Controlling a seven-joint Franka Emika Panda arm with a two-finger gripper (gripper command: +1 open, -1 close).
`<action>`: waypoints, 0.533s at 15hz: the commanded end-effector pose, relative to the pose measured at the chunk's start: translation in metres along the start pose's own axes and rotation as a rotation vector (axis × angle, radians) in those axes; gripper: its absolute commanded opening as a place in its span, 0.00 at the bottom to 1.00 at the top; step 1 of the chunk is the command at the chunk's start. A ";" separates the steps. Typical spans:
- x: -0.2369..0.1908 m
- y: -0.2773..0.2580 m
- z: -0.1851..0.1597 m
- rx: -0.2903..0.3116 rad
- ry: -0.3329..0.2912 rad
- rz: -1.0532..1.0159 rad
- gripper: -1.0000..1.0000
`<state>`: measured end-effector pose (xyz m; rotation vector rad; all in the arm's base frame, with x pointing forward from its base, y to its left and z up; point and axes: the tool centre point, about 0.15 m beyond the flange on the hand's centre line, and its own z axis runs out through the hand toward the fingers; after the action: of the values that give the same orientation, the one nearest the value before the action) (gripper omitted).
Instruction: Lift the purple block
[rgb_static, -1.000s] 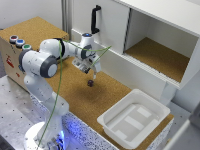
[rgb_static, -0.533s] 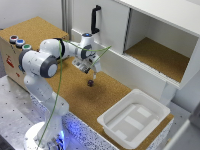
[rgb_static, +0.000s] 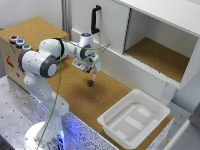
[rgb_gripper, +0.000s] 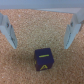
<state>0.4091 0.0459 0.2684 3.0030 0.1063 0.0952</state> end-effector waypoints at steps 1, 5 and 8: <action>-0.005 0.018 0.025 0.221 0.098 -0.052 1.00; -0.006 0.019 0.039 0.289 0.097 -0.067 1.00; -0.003 0.014 0.032 0.236 0.104 -0.111 1.00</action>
<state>0.4104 0.0260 0.2446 3.1915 0.2242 0.1560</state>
